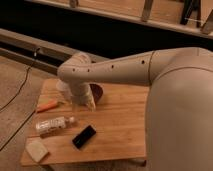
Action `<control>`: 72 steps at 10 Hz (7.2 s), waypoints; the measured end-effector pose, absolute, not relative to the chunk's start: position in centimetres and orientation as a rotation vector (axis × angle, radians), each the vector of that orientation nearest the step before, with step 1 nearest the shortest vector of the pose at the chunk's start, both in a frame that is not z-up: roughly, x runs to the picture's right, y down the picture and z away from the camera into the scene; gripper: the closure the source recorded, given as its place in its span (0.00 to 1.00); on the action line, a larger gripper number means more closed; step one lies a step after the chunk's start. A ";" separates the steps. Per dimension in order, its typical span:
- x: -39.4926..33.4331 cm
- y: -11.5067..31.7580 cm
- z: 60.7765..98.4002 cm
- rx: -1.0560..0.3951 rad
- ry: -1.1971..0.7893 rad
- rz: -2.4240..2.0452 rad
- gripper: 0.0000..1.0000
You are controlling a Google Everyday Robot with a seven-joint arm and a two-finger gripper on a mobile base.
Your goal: Move the arm in a circular motion
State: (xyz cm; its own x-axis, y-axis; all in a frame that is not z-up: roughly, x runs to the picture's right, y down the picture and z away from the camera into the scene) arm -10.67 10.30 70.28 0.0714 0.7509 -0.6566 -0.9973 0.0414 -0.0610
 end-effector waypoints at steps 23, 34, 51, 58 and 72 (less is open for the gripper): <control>-11.2 10.0 70.6 -0.562 0.507 1.400 0.35; 1.9 11.1 66.1 -0.393 0.547 1.768 0.35; -20.0 -12.6 86.6 -0.328 0.415 1.112 0.35; -32.2 -2.3 72.7 -0.783 0.064 0.566 0.35; -2.5 13.3 64.9 -0.789 0.488 1.053 0.35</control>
State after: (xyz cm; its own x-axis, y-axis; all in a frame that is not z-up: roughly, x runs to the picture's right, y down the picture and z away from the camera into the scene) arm -2.47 13.26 64.85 0.4302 0.5766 -0.6945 -0.9027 0.2675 -0.3371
